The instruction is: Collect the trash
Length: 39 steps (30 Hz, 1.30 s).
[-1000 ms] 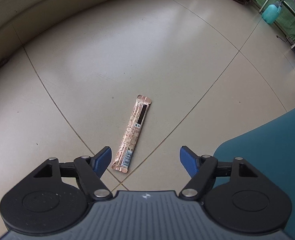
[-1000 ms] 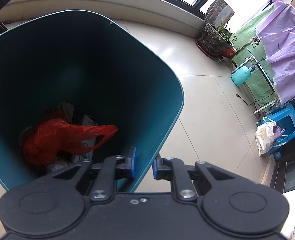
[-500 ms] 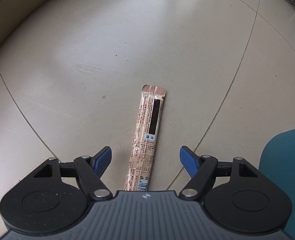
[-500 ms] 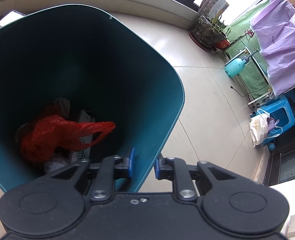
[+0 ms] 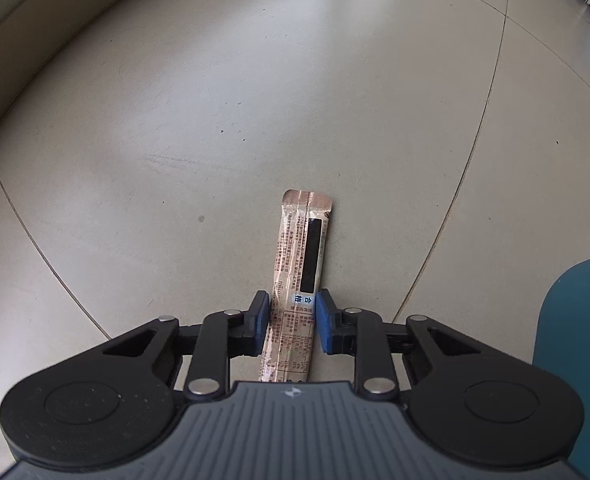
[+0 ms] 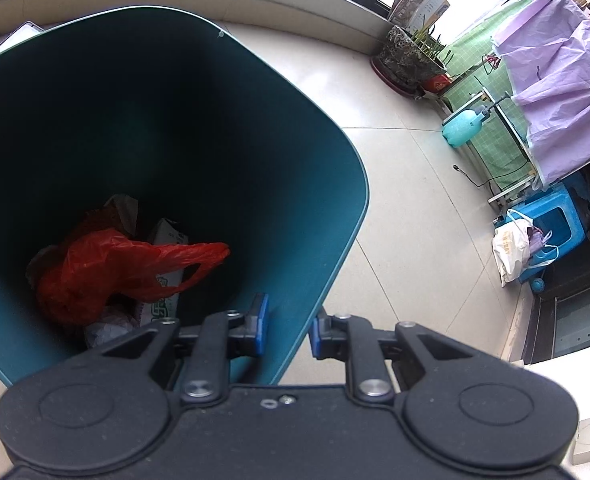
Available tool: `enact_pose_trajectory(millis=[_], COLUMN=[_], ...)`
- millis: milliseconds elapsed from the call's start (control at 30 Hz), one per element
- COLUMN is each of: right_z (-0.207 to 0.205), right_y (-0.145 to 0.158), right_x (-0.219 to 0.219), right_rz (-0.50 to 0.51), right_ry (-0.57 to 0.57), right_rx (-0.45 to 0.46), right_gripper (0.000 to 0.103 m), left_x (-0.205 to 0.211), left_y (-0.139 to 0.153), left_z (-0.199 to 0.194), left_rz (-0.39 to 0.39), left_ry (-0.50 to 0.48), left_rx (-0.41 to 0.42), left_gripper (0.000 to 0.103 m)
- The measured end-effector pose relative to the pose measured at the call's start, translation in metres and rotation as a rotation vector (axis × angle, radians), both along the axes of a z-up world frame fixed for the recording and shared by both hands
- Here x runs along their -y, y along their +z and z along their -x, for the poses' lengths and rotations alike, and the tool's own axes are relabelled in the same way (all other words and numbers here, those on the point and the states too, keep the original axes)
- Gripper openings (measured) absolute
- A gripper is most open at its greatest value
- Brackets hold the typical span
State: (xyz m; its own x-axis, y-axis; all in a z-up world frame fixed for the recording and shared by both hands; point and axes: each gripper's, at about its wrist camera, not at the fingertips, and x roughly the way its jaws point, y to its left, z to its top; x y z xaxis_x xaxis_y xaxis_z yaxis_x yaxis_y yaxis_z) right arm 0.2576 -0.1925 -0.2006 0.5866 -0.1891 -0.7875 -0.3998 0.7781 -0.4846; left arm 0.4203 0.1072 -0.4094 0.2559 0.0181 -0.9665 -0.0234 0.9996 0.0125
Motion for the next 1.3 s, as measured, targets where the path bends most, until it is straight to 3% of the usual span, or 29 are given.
enact_pose_trajectory(millis=[167, 367, 533, 700, 867, 1067, 1167, 1300], right_z=[0.004, 0.007, 0.010, 0.013, 0.018, 0.017, 0.017, 0.015], right_y=[-0.003, -0.004, -0.003, -0.003, -0.003, -0.001, 0.000, 0.000], right_x=[-0.001, -0.001, 0.001, 0.002, 0.005, 0.010, 0.012, 0.012], right_rz=[0.007, 0.005, 0.008, 0.010, 0.005, -0.012, -0.022, -0.031], right_ry=[0.006, 0.019, 0.046, 0.079, 0.114, 0.147, 0.159, 0.169], right_rx=[0.004, 0.009, 0.008, 0.006, 0.004, 0.004, 0.005, 0.008], right_gripper=[0.020, 0.020, 0.020, 0.020, 0.019, 0.018, 0.018, 0.018], left_x=[-0.013, -0.027, -0.026, -0.014, 0.013, 0.061, 0.091, 0.141], left_y=[0.009, 0.046, 0.105, 0.185, 0.272, 0.348, 0.367, 0.351], left_z=[0.006, 0.030, 0.062, 0.095, 0.128, 0.159, 0.158, 0.138], left_rz=[0.029, 0.098, 0.145, 0.201, 0.272, 0.363, 0.375, 0.340], left_ry=[0.039, 0.088, 0.083, 0.054, -0.003, -0.116, -0.182, -0.231], left_rx=[0.014, 0.066, 0.141, 0.216, 0.306, 0.387, 0.405, 0.380], left_gripper=[0.021, 0.021, 0.021, 0.021, 0.021, 0.021, 0.021, 0.021])
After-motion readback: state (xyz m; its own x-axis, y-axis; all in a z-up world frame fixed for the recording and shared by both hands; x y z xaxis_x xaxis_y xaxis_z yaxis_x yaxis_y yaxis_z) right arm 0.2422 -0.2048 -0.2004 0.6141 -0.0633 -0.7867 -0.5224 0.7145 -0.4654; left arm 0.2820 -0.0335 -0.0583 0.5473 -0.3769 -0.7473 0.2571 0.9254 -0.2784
